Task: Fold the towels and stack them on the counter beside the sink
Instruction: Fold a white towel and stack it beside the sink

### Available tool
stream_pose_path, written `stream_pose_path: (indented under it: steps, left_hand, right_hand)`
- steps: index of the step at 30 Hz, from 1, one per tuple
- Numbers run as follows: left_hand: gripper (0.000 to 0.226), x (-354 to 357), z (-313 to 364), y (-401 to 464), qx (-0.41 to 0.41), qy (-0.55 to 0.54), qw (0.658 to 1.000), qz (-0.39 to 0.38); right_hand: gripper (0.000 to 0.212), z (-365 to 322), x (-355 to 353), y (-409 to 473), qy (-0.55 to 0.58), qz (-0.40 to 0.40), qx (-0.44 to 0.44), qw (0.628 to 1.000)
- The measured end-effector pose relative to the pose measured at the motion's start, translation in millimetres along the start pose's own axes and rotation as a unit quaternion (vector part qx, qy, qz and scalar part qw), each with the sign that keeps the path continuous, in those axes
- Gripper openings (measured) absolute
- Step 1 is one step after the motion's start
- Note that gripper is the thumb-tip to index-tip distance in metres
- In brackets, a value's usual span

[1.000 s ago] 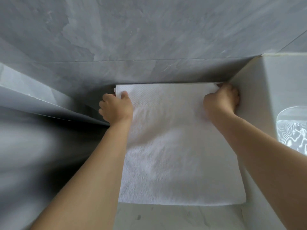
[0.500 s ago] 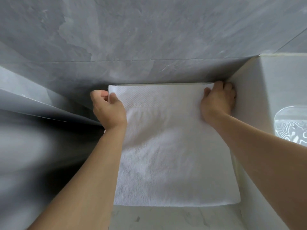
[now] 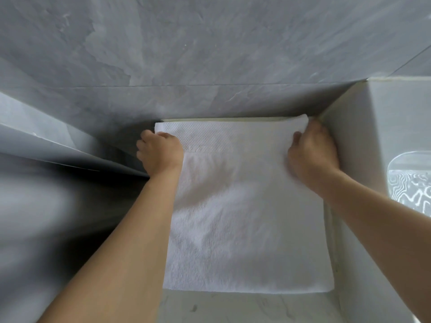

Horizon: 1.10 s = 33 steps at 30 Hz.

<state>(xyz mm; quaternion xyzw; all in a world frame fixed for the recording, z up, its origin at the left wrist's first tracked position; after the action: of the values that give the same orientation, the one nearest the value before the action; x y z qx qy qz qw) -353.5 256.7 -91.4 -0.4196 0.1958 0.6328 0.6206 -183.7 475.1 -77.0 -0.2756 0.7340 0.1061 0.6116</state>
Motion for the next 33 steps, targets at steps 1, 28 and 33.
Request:
stream_pose_path:
  steps: [1, 28, 33]
  left_hand:
    - [0.038, 0, 1, -3, 0.008, 0.047, 0.999, -0.005]
    - [0.027, -4, -1, -34, 0.296, 0.147, 0.940, 0.090]
    - [0.011, -22, -30, -137, 0.612, 0.136, 0.779, 0.029]
  right_hand:
    - [0.044, 0, -1, -1, -0.074, 0.000, -0.050, 0.996]
    - [0.104, -9, 27, 3, -0.108, -0.225, -0.342, 0.906]
    - [0.069, -8, 34, 9, -0.119, -0.220, -0.343, 0.906]
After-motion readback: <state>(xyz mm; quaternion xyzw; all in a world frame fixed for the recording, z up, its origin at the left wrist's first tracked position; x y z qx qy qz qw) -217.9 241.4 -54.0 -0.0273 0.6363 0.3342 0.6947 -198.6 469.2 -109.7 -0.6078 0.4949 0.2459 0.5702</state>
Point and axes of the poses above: each hand's wrist, its own y-axis towards the middle knuckle, its own x-axis out of the palm, z = x × y, the point moved 1 cm from there along y, towards the middle knuckle, and after that the axes turned 1 degree about x, right-handed, at the moved point
